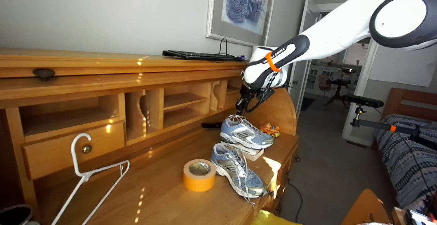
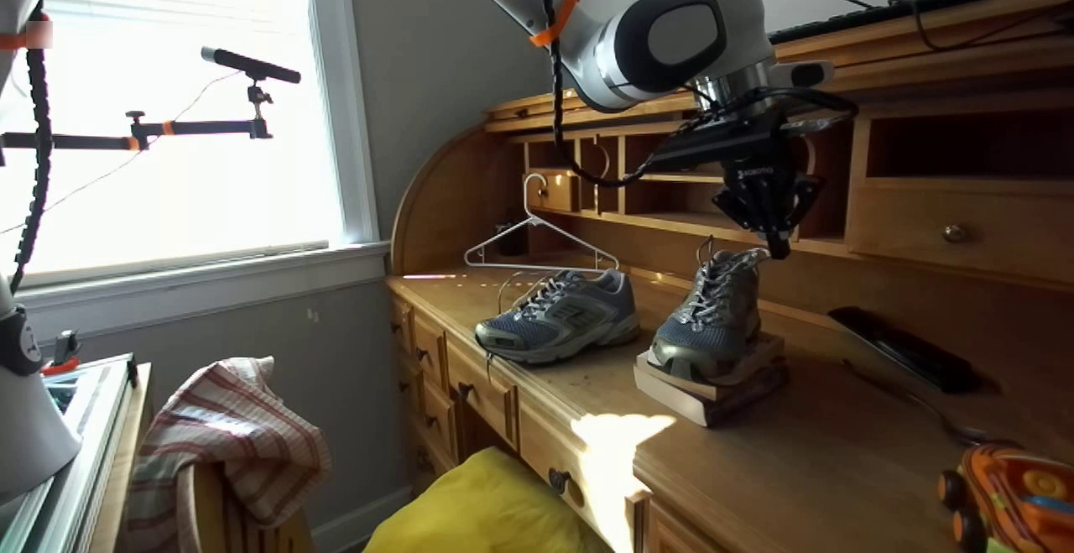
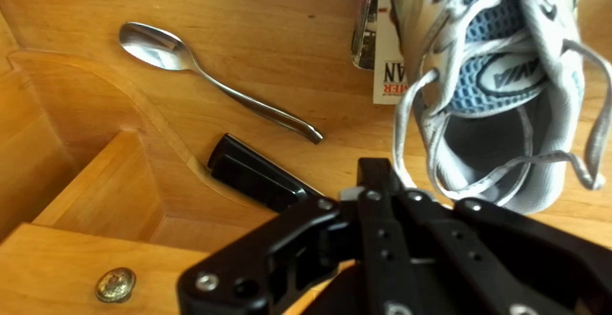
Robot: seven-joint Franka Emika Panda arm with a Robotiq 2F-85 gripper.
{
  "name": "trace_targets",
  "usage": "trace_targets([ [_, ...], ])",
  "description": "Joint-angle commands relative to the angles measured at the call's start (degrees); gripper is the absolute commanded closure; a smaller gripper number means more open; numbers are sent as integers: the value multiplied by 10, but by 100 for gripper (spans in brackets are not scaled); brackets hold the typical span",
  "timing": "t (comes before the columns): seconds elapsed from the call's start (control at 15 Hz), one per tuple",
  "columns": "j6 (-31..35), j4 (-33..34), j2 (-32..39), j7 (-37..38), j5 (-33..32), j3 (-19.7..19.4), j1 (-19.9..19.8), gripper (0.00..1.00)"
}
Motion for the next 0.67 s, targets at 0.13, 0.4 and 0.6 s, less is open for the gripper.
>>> trace_targets([
  [0.13,21,6,17,5,4,14,-12,100],
  [0.4,10,-6,2,-1,11,29,-18,100],
  [0.6,10,-15,-11,-8,15,40,-20,100],
])
